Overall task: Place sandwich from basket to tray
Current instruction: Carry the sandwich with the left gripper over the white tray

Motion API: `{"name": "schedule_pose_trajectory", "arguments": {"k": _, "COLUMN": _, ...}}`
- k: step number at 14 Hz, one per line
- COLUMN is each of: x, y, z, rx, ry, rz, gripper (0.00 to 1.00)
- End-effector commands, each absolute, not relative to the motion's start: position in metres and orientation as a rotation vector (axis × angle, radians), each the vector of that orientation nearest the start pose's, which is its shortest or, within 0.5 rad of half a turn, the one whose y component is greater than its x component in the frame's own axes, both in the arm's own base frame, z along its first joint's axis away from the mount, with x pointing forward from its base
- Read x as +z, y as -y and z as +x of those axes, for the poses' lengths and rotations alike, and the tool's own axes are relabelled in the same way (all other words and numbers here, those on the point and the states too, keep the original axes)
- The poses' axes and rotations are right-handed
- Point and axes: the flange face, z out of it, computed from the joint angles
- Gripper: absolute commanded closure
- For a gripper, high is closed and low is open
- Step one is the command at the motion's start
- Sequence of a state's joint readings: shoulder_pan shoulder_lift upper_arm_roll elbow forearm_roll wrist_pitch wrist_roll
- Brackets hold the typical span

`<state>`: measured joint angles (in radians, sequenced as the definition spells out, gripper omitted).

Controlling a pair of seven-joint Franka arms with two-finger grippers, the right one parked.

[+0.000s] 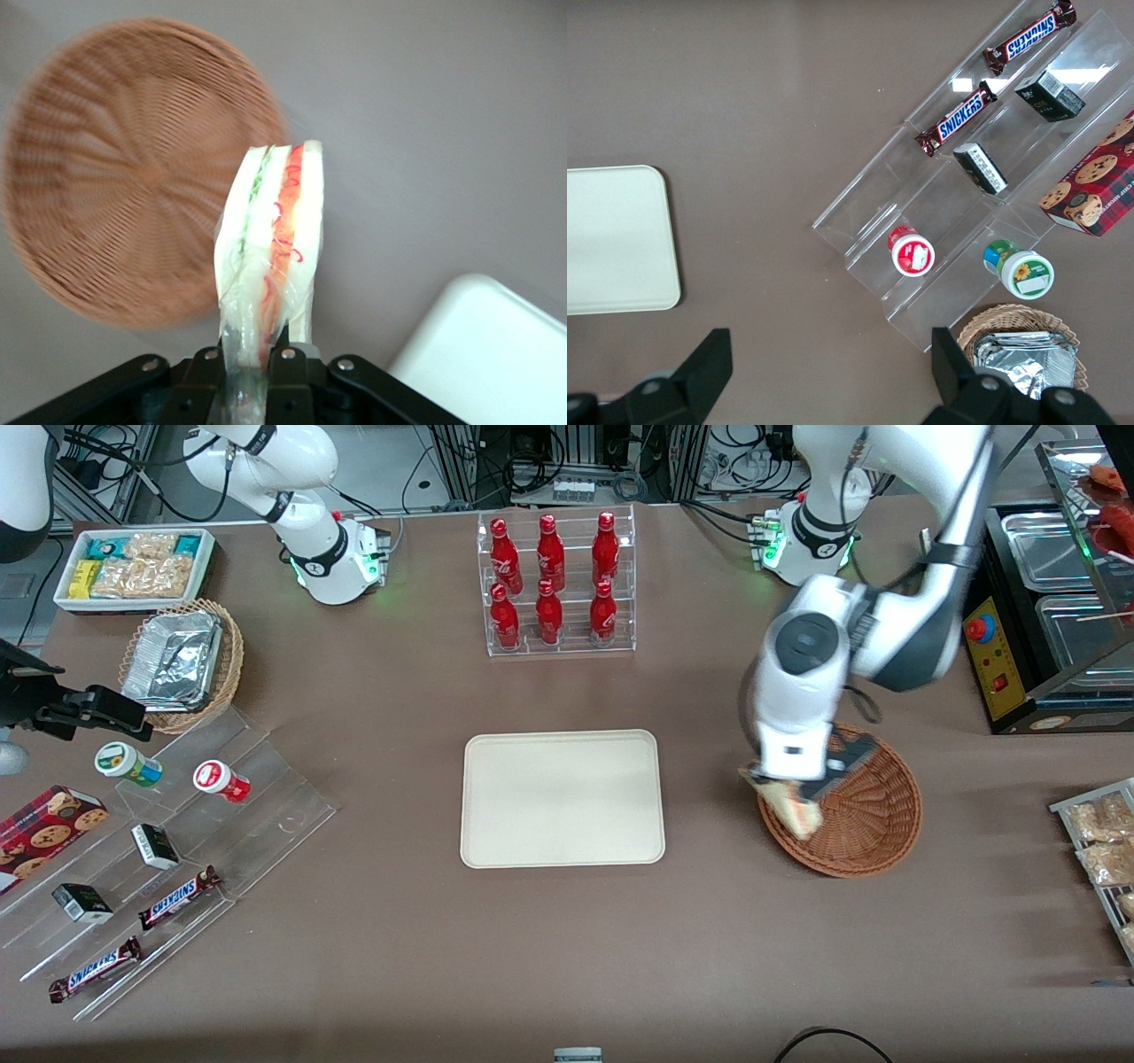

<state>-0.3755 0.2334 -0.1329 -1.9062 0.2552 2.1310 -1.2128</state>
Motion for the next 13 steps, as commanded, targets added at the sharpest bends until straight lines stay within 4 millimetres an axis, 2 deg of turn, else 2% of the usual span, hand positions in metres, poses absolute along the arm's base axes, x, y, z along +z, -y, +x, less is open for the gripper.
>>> {"name": "schedule_pose_trajectory", "arguments": {"k": 1, "x": 0.383, "y": 0.363, "z": 0.536, "rx": -0.192, "ry": 0.745, "rz": -2.974, "gripper": 1.0}}
{"name": "schedule_pose_trajectory", "arguments": {"k": 2, "x": 0.382, "y": 0.397, "z": 0.527, "rx": -0.201, "ry": 0.676, "rz": -3.007, "gripper": 1.0}}
{"name": "schedule_pose_trajectory", "arguments": {"k": 4, "x": 0.367, "y": 0.457, "z": 0.51, "rx": -0.213, "ry": 0.528, "rz": -3.052, "gripper": 1.0}}
{"name": "schedule_pose_trajectory", "arguments": {"k": 5, "x": 0.359, "y": 0.479, "z": 0.503, "rx": -0.214, "ry": 0.466, "rz": -3.065, "gripper": 1.0}}
{"name": "schedule_pose_trajectory", "arguments": {"k": 7, "x": 0.338, "y": 0.501, "z": 0.497, "rx": -0.232, "ry": 0.344, "rz": -3.057, "gripper": 1.0}}
{"name": "schedule_pose_trajectory", "arguments": {"k": 8, "x": 0.328, "y": 0.515, "z": 0.485, "rx": -0.228, "ry": 0.204, "rz": -3.055, "gripper": 1.0}}
{"name": "schedule_pose_trajectory", "arguments": {"k": 10, "x": 0.315, "y": 0.518, "z": 0.484, "rx": -0.201, "ry": 0.037, "rz": -3.063, "gripper": 1.0}}
{"name": "schedule_pose_trajectory", "arguments": {"k": 13, "x": 0.288, "y": 0.539, "z": 0.473, "rx": -0.222, "ry": -0.024, "rz": -3.109, "gripper": 1.0}}
